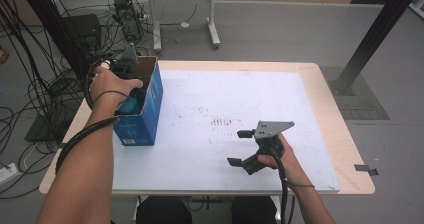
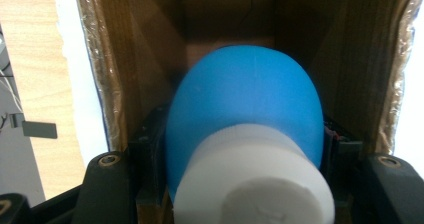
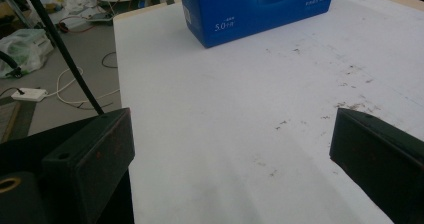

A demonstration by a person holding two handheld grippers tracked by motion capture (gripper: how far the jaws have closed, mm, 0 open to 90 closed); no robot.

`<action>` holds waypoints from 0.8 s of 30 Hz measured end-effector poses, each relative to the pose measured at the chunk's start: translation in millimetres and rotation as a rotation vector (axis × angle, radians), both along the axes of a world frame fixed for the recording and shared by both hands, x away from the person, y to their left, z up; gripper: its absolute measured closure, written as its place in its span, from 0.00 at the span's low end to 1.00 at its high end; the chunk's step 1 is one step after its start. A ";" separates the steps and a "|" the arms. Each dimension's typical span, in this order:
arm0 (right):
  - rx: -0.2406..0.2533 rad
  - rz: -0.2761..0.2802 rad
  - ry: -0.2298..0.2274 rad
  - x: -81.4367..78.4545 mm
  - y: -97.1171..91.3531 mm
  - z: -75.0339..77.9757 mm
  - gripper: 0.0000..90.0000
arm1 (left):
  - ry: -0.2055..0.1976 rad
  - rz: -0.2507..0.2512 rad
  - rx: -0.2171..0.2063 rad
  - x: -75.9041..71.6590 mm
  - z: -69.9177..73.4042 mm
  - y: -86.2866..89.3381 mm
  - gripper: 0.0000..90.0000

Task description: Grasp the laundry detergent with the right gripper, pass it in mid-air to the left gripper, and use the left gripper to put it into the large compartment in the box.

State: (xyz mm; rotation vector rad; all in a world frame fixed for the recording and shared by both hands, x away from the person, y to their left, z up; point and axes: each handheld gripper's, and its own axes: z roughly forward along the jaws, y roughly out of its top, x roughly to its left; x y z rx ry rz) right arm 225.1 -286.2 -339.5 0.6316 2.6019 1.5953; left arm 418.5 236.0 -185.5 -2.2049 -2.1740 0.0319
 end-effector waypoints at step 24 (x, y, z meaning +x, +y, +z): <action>0.002 -0.007 0.001 -1.3 -1.7 0.0 0.05 | -0.001 0.007 -0.005 -1.0 -1.4 1.5 0.42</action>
